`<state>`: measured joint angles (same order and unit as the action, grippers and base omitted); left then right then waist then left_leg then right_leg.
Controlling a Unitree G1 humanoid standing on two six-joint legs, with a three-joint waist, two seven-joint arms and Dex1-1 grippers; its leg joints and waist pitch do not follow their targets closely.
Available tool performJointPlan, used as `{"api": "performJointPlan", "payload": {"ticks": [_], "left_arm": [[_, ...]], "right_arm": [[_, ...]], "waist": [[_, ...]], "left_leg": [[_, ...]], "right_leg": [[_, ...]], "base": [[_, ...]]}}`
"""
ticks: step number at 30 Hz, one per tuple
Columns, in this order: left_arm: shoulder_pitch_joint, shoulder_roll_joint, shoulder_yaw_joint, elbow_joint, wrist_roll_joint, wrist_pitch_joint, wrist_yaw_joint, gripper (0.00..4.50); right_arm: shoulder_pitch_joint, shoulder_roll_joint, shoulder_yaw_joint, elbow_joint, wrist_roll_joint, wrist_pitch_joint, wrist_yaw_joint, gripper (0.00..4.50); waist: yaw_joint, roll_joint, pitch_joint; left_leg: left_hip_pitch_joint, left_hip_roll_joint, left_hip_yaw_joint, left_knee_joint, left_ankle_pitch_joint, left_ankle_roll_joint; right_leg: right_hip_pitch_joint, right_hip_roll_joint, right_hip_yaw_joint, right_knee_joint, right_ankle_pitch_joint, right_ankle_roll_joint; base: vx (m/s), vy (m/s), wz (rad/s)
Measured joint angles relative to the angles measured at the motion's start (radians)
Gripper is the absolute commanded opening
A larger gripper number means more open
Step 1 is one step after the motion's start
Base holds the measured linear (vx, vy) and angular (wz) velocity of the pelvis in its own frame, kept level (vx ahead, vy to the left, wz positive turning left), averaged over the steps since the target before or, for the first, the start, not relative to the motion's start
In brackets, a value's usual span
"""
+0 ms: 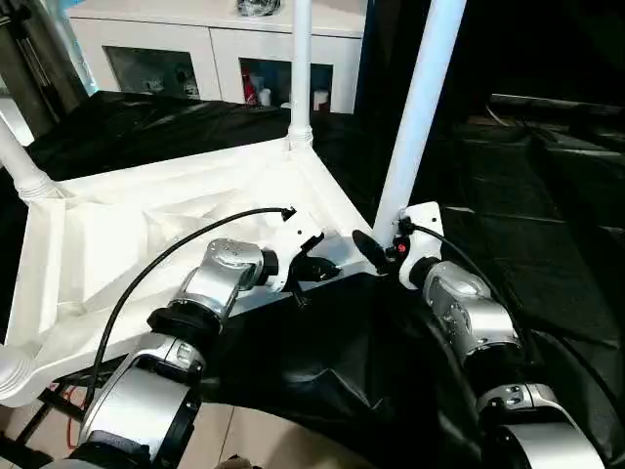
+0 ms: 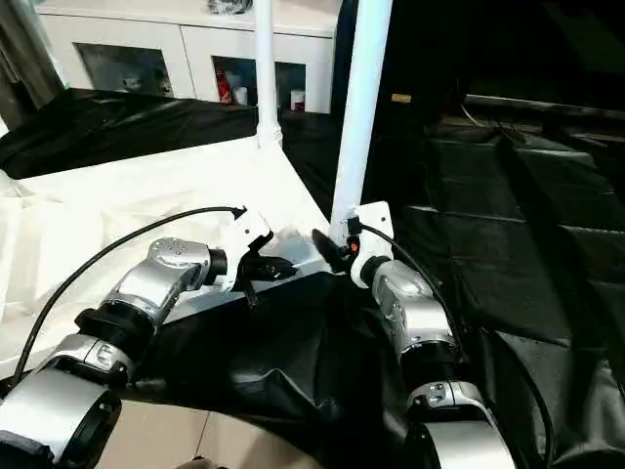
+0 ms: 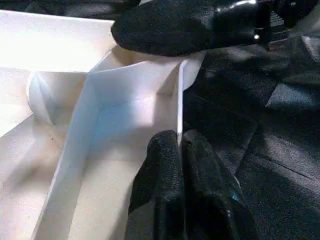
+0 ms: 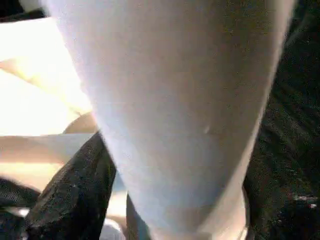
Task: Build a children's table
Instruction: Rotate leg to tighten
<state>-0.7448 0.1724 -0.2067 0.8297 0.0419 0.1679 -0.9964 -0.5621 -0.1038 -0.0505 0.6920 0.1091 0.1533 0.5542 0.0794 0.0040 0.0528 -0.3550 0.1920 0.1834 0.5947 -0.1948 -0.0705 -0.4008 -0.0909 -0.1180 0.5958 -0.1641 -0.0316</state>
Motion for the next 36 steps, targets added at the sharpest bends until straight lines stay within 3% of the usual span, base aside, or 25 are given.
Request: {"api": "performJointPlan", "payload": {"ticks": [4,15,21,30,36], "left_arm": [[0.014,0.023,-0.006,-0.018,0.0,-0.021,-0.056,0.0],[0.088,0.104,-0.036,-0.113,-0.031,-0.085,-0.277,0.0],[0.114,0.146,-0.046,-0.148,-0.047,-0.102,-0.342,0.0],[0.128,0.167,-0.046,-0.173,-0.049,-0.107,-0.378,0.0],[0.13,0.154,-0.046,-0.177,-0.05,-0.092,-0.369,0.0]], "right_arm": [[0.005,-0.048,0.029,-0.011,0.001,0.006,0.126,3.88],[0.077,-0.231,0.13,-0.147,0.058,0.065,0.547,3.88],[0.093,-0.264,0.148,-0.182,0.084,0.101,0.635,3.23],[0.097,-0.275,0.168,-0.202,0.089,0.117,0.662,2.66],[0.109,-0.274,0.166,-0.22,0.09,0.132,0.651,2.6]], "waist": [[-0.002,0.0,0.0],[0.022,0.002,0.001],[0.028,0.002,0.001],[0.032,0.002,0.002],[0.033,0.002,0.002]], "left_leg": [[-0.001,0.0,0.0,0.0,0.0,0.0],[-0.004,0.001,0.001,0.0,0.002,0.004],[-0.004,0.001,0.001,0.0,0.002,0.004],[-0.004,0.001,0.001,0.0,0.002,0.004],[-0.004,0.001,0.001,0.0,0.002,0.004]], "right_leg": [[-0.001,0.0,0.0,0.0,-0.001,0.001],[-0.002,0.0,0.0,0.0,-0.003,0.0],[-0.002,0.0,0.0,0.001,-0.002,0.0],[-0.002,0.0,0.0,0.0,-0.002,0.0],[-0.002,0.0,0.0,0.0,-0.002,0.0]], "base": [[0.0,0.0,0.0],[0.0,0.0,0.0],[0.0,0.0,0.0],[0.0,0.0,0.0],[0.0,0.0,0.0]]}}
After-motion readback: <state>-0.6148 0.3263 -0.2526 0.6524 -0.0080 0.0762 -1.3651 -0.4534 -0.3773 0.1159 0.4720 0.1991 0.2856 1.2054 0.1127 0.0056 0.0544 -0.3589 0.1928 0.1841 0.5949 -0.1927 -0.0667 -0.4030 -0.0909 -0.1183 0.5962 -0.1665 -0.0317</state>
